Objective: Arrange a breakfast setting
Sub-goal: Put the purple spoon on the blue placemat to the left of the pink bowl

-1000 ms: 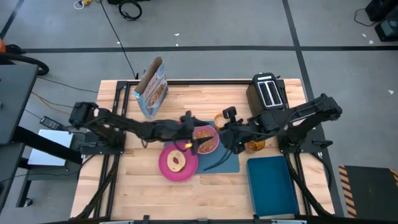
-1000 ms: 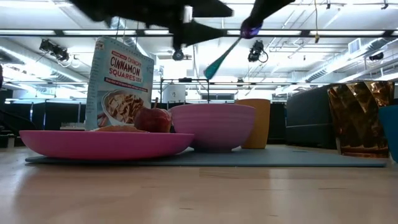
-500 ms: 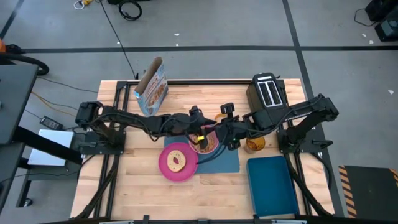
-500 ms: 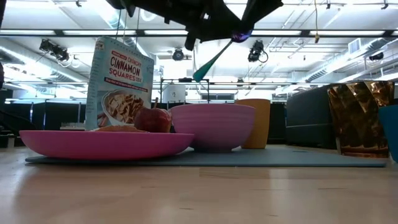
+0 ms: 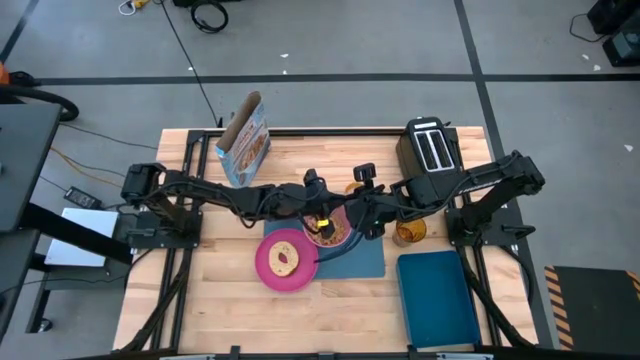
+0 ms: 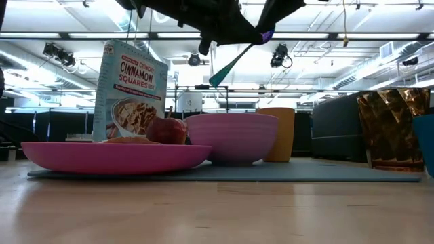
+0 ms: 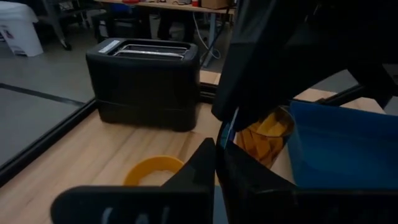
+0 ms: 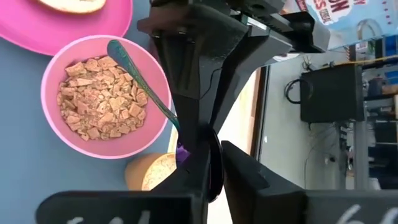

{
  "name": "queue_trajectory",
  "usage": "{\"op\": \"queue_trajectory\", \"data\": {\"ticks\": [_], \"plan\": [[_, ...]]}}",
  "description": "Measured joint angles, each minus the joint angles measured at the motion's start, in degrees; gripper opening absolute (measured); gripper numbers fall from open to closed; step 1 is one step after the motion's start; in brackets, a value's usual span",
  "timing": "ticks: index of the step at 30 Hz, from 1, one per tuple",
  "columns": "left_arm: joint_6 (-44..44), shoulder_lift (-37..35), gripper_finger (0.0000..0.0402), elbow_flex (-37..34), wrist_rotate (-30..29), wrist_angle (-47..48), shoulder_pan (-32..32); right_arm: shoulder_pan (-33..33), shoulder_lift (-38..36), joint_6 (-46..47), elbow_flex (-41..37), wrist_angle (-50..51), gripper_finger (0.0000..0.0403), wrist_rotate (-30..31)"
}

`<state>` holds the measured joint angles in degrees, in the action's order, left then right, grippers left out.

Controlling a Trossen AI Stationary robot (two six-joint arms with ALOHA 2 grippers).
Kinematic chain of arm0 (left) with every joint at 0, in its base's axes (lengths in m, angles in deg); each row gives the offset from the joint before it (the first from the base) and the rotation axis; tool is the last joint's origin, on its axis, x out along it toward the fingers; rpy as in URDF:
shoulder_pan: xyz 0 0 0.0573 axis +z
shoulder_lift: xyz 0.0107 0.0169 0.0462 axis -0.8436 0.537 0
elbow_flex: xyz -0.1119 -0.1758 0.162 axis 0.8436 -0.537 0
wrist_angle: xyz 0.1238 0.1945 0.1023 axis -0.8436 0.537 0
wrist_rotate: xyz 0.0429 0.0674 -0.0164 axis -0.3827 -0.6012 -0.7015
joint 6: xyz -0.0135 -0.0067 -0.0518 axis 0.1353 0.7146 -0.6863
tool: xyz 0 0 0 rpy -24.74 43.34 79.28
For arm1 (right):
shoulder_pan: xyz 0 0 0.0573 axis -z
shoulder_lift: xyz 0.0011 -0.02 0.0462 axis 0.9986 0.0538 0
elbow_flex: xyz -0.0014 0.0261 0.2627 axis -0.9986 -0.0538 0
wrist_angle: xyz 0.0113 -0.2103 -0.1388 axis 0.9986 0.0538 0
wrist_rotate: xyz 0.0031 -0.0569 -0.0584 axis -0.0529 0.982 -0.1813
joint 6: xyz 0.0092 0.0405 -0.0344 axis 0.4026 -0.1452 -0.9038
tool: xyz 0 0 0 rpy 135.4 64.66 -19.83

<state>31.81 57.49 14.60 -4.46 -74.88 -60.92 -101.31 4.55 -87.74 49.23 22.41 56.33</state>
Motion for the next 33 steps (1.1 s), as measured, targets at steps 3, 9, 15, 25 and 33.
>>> {"op": "queue_trajectory", "data": {"ticks": [3, 9, 15, 25, 33], "plan": [[-0.04, -0.04, 0.0014, 0.0, -0.03, -0.05, 0.0, 0.0, 0.0, 0.87, 0.0, -0.79, 0.0052, -0.57], [1.52, -1.29, 0.0014, -0.02, -1.77, 1.01, -0.31, -1.6, -1.3, 3.27, -0.02, -2.26, 0.0073, 7.94], [4.11, -8.35, 0.0014, -1.41, -10.58, 3.77, -0.39, -5.19, -7.12, 9.89, -0.02, -2.43, 0.012, 23.2], [7.08, -14.89, 0.0014, -24.17, -12.83, -48.35, 2.28, -4.23, -14.74, 21.77, -17.16, -24.82, 0.0153, 23.08], [-2.75, -14.23, 0.0014, -28.37, -12.02, -56.18, 4.62, 4.38, -8.16, 21.22, -33.66, -70.07, 0.0152, -3.59]]}}
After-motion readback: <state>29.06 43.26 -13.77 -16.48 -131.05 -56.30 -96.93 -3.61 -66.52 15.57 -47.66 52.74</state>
